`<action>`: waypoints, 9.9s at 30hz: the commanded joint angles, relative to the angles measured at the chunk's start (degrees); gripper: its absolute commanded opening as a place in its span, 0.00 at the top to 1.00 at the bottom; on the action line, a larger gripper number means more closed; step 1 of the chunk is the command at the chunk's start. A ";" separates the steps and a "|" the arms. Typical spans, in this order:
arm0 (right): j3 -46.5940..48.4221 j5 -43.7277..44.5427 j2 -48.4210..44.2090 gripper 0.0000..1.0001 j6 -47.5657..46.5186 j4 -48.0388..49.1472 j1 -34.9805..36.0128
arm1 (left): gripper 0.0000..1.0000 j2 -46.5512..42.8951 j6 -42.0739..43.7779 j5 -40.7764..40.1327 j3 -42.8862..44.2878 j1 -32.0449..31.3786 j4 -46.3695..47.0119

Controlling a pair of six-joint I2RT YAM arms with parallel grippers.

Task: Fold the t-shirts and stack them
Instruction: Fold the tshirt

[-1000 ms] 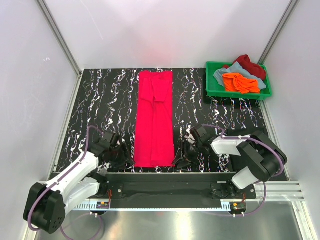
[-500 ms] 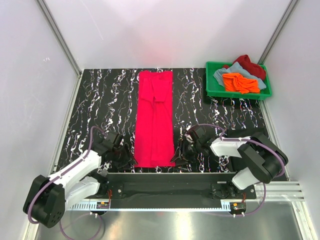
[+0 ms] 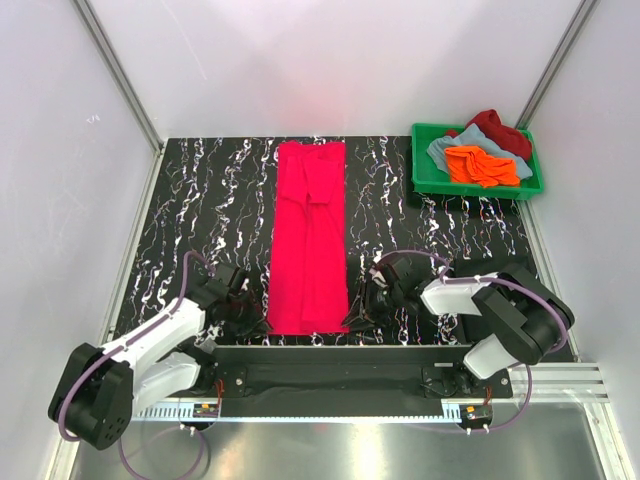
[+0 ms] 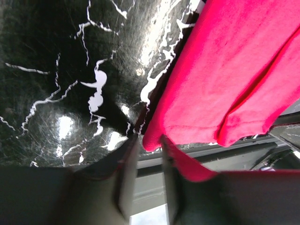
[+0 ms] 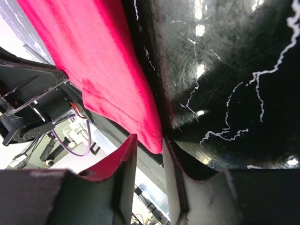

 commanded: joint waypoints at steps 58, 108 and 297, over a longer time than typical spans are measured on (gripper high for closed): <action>77.27 -3.67 40.28 1.00 -23.81 -45.19 -21.88 | 1.00 54.55 15.81 11.84 65.44 19.27 0.10; 118.72 -8.27 59.07 0.59 -29.16 -67.53 -29.89 | 0.46 54.58 24.86 2.17 74.69 25.60 -1.93; 7.05 26.64 -31.61 1.00 17.23 -30.43 20.21 | 1.00 -53.10 -16.27 2.88 5.33 6.88 -26.18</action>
